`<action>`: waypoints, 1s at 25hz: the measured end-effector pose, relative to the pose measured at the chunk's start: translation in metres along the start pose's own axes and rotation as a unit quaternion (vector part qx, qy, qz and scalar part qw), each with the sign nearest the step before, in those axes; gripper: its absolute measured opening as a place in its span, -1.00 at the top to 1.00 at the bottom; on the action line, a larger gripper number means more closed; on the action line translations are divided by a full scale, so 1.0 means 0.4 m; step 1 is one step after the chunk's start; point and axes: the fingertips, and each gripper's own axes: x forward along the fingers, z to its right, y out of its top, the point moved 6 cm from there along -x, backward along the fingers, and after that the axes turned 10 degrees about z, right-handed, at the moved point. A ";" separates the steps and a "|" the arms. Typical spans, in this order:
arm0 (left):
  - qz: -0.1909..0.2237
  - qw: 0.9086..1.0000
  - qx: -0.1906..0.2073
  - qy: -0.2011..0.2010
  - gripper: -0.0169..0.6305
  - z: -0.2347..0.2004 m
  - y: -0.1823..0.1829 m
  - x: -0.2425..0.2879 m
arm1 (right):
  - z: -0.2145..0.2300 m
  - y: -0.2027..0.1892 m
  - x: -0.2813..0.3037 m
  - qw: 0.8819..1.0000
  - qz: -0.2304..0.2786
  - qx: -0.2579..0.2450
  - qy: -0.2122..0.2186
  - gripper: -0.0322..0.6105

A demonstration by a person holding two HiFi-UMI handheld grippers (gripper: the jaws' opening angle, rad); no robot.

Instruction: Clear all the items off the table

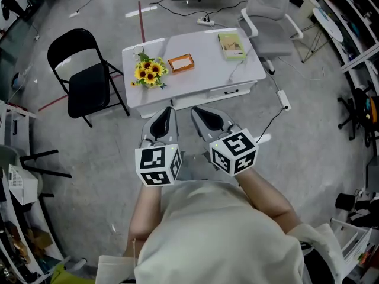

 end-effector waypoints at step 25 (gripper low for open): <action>-0.018 1.000 0.002 -0.003 0.92 -0.331 0.046 0.128 | -0.048 0.010 0.346 1.000 0.001 0.022 -0.018 0.91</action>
